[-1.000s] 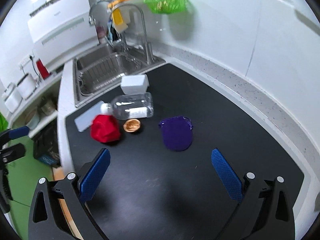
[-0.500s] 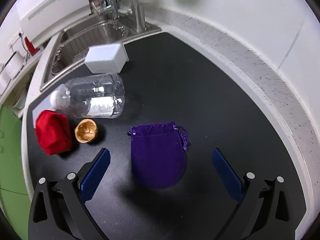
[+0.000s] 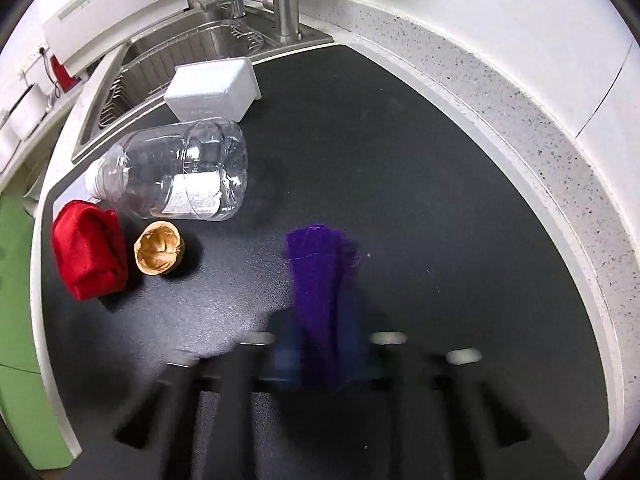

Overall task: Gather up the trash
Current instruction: 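Lower the right tool onto the purple pouch and close on it, then grasp the red mesh bag with the left tool while the right tool holds the purple pouch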

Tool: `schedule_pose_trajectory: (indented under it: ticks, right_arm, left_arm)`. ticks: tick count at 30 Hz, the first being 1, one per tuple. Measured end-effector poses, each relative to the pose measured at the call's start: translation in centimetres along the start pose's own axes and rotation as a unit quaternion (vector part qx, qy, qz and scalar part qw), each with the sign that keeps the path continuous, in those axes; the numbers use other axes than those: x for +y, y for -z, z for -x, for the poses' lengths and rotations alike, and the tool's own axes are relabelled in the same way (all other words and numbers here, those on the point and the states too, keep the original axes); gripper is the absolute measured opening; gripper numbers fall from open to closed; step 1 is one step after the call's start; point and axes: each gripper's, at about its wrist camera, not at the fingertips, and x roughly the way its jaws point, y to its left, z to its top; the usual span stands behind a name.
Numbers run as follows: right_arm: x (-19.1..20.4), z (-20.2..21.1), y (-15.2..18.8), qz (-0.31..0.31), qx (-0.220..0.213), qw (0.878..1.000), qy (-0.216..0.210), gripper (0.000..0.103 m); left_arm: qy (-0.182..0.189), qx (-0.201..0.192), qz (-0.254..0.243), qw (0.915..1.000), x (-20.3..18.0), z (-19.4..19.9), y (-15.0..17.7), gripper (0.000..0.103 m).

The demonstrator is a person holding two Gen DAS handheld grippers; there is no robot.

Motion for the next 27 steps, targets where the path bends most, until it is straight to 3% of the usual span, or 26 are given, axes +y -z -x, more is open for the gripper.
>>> schedule_pose_trajectory:
  ticks: [17,27]
  right_arm:
    - [-0.8,7.7,2.0,-0.029,-0.042,0.998,-0.026,0.007]
    - [-2.5,9.3,3.4,-0.045,-0.049,0.997,-0.028,0.007]
  left_arm:
    - [0.02,0.023,-0.012,0.9995,-1.2,-4.7,-1.1,0.1]
    - [0.013,0.049,-0.01,0.9987,-0.9,-8.9,-1.4,0.1]
